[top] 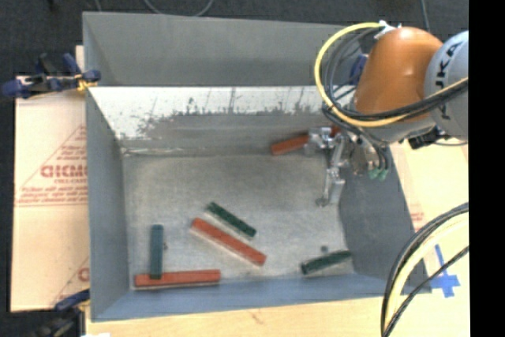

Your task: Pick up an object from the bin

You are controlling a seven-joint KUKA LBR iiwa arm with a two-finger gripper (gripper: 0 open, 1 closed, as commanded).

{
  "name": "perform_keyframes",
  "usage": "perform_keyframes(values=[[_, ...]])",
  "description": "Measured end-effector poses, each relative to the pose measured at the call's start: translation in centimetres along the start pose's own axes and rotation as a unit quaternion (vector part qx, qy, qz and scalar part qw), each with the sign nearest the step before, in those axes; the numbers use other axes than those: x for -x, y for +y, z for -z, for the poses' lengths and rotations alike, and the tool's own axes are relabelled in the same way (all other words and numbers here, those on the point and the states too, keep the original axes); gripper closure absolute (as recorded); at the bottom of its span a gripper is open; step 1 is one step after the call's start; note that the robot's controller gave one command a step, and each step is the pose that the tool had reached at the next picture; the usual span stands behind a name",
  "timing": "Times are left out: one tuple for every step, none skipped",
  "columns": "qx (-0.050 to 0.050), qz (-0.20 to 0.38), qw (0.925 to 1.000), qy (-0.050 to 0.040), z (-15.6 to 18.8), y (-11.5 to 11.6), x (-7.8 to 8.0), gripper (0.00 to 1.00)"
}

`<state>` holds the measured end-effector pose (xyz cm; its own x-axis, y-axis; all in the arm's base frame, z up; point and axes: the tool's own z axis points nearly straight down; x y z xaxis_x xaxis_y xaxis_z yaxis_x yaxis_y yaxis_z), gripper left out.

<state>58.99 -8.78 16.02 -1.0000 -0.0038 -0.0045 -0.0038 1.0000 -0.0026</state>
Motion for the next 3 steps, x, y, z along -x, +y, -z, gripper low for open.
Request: perform_keyframes(values=[[0.003, 0.028, 0.9996, -0.002, 0.6, 8.5, 1.5, 0.0], [0.002, 0.041, 0.9991, 0.0035, -9.2, 14.1, -1.2, 0.0], [0.002, 0.052, 0.9986, 0.0014, -8.5, 16.7, -4.8, 0.0]])
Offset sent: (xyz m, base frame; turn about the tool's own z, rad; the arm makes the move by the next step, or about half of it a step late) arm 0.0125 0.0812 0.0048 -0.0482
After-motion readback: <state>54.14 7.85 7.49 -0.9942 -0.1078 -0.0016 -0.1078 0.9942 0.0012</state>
